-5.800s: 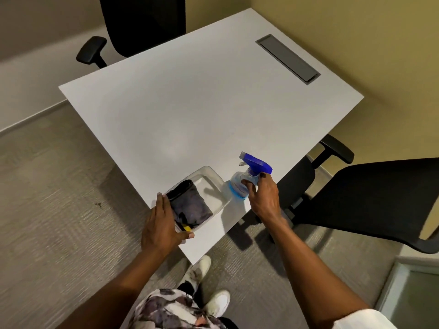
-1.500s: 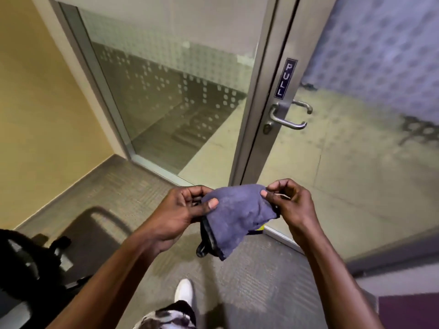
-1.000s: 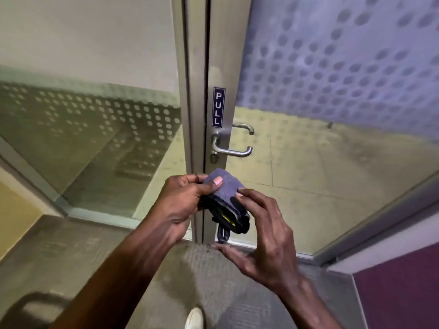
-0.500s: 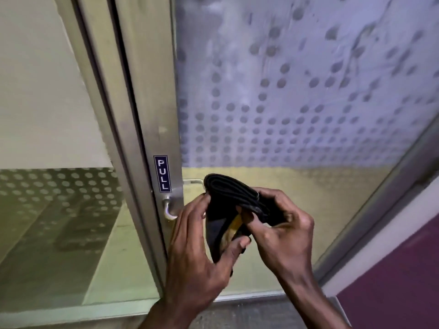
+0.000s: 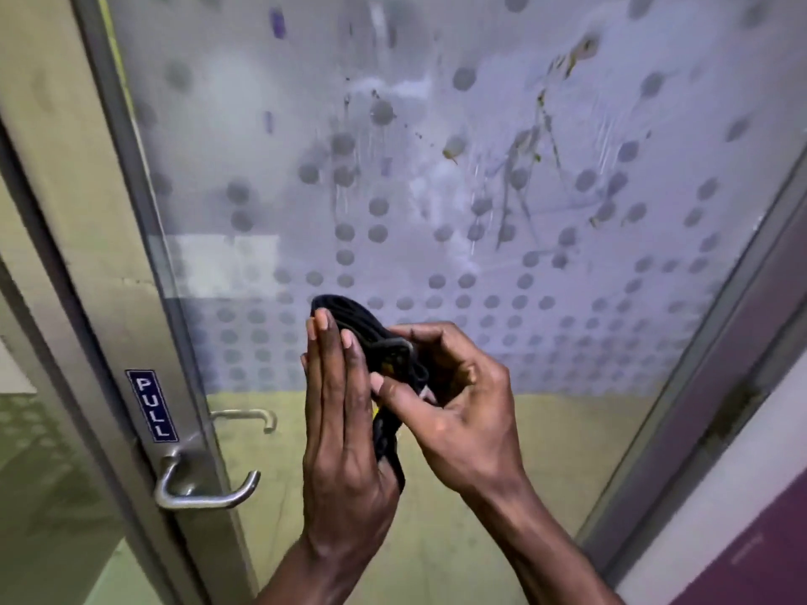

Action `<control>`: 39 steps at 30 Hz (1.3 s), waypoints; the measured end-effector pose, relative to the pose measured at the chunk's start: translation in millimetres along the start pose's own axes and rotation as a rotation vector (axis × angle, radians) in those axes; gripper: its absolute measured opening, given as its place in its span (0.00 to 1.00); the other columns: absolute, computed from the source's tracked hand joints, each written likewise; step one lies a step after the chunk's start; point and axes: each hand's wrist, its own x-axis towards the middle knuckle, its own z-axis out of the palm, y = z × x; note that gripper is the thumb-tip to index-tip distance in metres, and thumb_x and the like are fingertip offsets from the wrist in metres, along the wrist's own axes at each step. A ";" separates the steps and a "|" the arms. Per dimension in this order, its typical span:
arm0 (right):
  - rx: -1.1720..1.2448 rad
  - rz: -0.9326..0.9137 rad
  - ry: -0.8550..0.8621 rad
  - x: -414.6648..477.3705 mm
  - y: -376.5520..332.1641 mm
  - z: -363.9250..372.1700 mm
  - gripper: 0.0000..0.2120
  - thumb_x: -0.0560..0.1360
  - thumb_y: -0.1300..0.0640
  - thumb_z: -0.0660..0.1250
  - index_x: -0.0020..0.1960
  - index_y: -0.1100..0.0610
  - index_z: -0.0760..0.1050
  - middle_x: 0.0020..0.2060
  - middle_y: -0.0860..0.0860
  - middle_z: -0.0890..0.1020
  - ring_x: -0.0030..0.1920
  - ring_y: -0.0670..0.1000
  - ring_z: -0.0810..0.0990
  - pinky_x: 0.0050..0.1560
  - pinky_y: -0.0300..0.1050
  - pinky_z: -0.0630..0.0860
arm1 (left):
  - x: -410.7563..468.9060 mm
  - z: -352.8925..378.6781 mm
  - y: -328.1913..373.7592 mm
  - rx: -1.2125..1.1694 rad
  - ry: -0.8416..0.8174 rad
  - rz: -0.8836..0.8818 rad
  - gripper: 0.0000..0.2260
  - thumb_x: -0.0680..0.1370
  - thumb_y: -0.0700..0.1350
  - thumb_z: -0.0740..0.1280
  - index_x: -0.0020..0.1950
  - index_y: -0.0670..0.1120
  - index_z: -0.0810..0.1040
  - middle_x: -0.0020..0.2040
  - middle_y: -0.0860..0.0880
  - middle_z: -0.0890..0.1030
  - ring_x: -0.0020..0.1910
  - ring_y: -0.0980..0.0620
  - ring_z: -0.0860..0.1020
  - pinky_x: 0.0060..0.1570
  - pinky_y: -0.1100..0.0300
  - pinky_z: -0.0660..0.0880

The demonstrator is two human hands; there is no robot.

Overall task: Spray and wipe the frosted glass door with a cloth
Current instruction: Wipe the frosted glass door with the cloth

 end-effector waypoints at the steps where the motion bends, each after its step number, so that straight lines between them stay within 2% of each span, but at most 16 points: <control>1: 0.007 -0.032 -0.039 7.2 -2.3 -15.2 0.17 0.74 0.66 0.79 0.60 0.53 0.85 0.52 0.47 0.90 0.55 0.49 0.89 0.55 0.46 0.85 | 8.7 10.7 6.4 -0.009 0.032 0.006 0.27 0.87 0.35 0.60 0.84 0.28 0.58 0.88 0.32 0.54 0.89 0.32 0.55 0.81 0.25 0.66; 4: -0.021 -0.131 -0.098 26.0 -8.6 -56.4 0.19 0.77 0.61 0.77 0.66 0.52 0.85 0.60 0.45 0.89 0.63 0.51 0.87 0.62 0.52 0.84 | 41.7 39.5 18.2 -0.059 0.135 0.009 0.34 0.80 0.26 0.64 0.85 0.30 0.56 0.89 0.34 0.52 0.89 0.30 0.56 0.73 0.22 0.73; 7: -0.076 -0.172 0.006 39.0 -8.3 -99.9 0.16 0.79 0.60 0.77 0.66 0.54 0.85 0.60 0.46 0.89 0.63 0.52 0.87 0.58 0.50 0.86 | 80.2 62.3 26.5 -0.074 0.243 -0.029 0.45 0.68 0.17 0.59 0.86 0.31 0.56 0.89 0.38 0.50 0.88 0.29 0.59 0.61 0.20 0.78; 8: -0.110 -0.175 0.067 42.7 -6.1 -115.4 0.15 0.79 0.60 0.77 0.65 0.54 0.85 0.59 0.47 0.90 0.63 0.51 0.88 0.56 0.48 0.86 | 94.0 68.1 28.1 -0.073 0.289 -0.033 0.47 0.66 0.16 0.58 0.86 0.30 0.56 0.89 0.36 0.50 0.87 0.28 0.59 0.63 0.20 0.78; 11: -0.297 -0.179 0.294 51.3 6.0 -160.2 0.16 0.78 0.57 0.77 0.65 0.51 0.85 0.59 0.46 0.89 0.61 0.48 0.88 0.53 0.42 0.86 | 129.8 81.6 37.1 -0.049 0.389 -0.019 0.49 0.63 0.13 0.56 0.85 0.28 0.56 0.88 0.28 0.53 0.87 0.26 0.57 0.79 0.24 0.68; 13: -0.401 -0.163 0.405 56.2 15.7 -184.6 0.20 0.77 0.54 0.78 0.68 0.47 0.83 0.63 0.44 0.87 0.59 0.45 0.88 0.47 0.41 0.84 | 145.2 95.1 43.7 0.023 0.400 0.003 0.47 0.64 0.13 0.57 0.84 0.27 0.58 0.86 0.25 0.56 0.88 0.26 0.55 0.85 0.29 0.60; 15: -0.510 -0.163 0.462 61.3 25.7 -199.7 0.25 0.76 0.51 0.78 0.72 0.45 0.80 0.67 0.38 0.82 0.59 0.46 0.88 0.43 0.47 0.83 | 151.8 112.2 47.5 0.102 0.364 0.037 0.46 0.66 0.14 0.61 0.85 0.28 0.60 0.86 0.27 0.58 0.88 0.27 0.56 0.87 0.30 0.57; 17: -0.626 -0.228 0.482 65.1 38.0 -207.3 0.28 0.76 0.54 0.79 0.75 0.49 0.78 0.71 0.38 0.79 0.67 0.53 0.84 0.54 0.56 0.85 | 152.9 127.4 47.0 0.144 0.323 0.104 0.41 0.71 0.16 0.62 0.85 0.29 0.61 0.86 0.27 0.59 0.87 0.27 0.57 0.87 0.30 0.57; 20: -0.796 -0.275 0.509 67.3 55.3 -208.1 0.30 0.78 0.52 0.77 0.78 0.55 0.75 0.79 0.50 0.75 0.79 0.55 0.75 0.74 0.62 0.77 | 149.0 136.7 44.0 0.148 0.251 0.192 0.31 0.80 0.22 0.51 0.84 0.30 0.63 0.86 0.29 0.60 0.88 0.29 0.58 0.88 0.34 0.58; 22: -0.866 -0.242 0.525 67.1 64.2 -206.6 0.34 0.76 0.49 0.74 0.80 0.57 0.72 0.82 0.53 0.71 0.82 0.56 0.70 0.78 0.62 0.73 | 137.9 140.2 38.7 0.146 0.173 0.265 0.27 0.85 0.27 0.45 0.84 0.31 0.64 0.86 0.32 0.60 0.88 0.31 0.59 0.89 0.38 0.57; 24: -0.923 -0.223 0.505 66.6 73.3 -205.7 0.37 0.76 0.49 0.73 0.82 0.59 0.68 0.85 0.54 0.66 0.85 0.57 0.66 0.80 0.62 0.70 | 120.3 144.9 28.6 0.185 0.075 0.361 0.25 0.88 0.31 0.44 0.85 0.33 0.64 0.88 0.35 0.60 0.89 0.36 0.58 0.90 0.42 0.56; 26: -0.989 -0.221 0.459 65.5 82.9 -206.1 0.38 0.78 0.49 0.71 0.84 0.60 0.64 0.87 0.55 0.60 0.87 0.57 0.60 0.82 0.59 0.66 | 106.3 146.7 16.3 0.255 0.014 0.441 0.26 0.89 0.32 0.43 0.86 0.36 0.64 0.88 0.39 0.63 0.89 0.39 0.59 0.91 0.44 0.53; 30: -1.101 -0.220 0.409 64.6 91.3 -210.7 0.39 0.81 0.49 0.68 0.87 0.58 0.57 0.89 0.54 0.53 0.89 0.54 0.52 0.84 0.52 0.59 | 119.1 137.8 12.3 0.331 0.046 0.469 0.28 0.88 0.32 0.42 0.87 0.40 0.65 0.88 0.42 0.64 0.88 0.40 0.60 0.91 0.41 0.49; 33: -1.101 -0.247 0.388 64.3 90.8 -213.7 0.39 0.82 0.51 0.68 0.87 0.58 0.56 0.89 0.54 0.52 0.89 0.55 0.51 0.85 0.56 0.61 | 151.5 131.1 28.8 0.312 0.139 0.430 0.29 0.86 0.30 0.49 0.88 0.39 0.62 0.89 0.41 0.62 0.89 0.39 0.58 0.90 0.38 0.49; 36: -1.068 -0.272 0.380 63.3 90.6 -215.1 0.38 0.83 0.54 0.71 0.87 0.58 0.56 0.89 0.53 0.52 0.89 0.55 0.51 0.84 0.61 0.65 | 191.2 129.7 54.4 0.274 0.244 0.358 0.35 0.81 0.26 0.59 0.89 0.38 0.59 0.89 0.40 0.60 0.90 0.37 0.58 0.89 0.35 0.52; 39: -0.961 -0.270 0.389 61.0 91.0 -221.2 0.40 0.83 0.56 0.72 0.87 0.58 0.54 0.89 0.51 0.55 0.89 0.52 0.54 0.85 0.58 0.65 | 212.3 143.4 77.3 0.273 0.264 0.361 0.32 0.83 0.27 0.56 0.88 0.37 0.59 0.89 0.39 0.60 0.89 0.36 0.58 0.89 0.35 0.55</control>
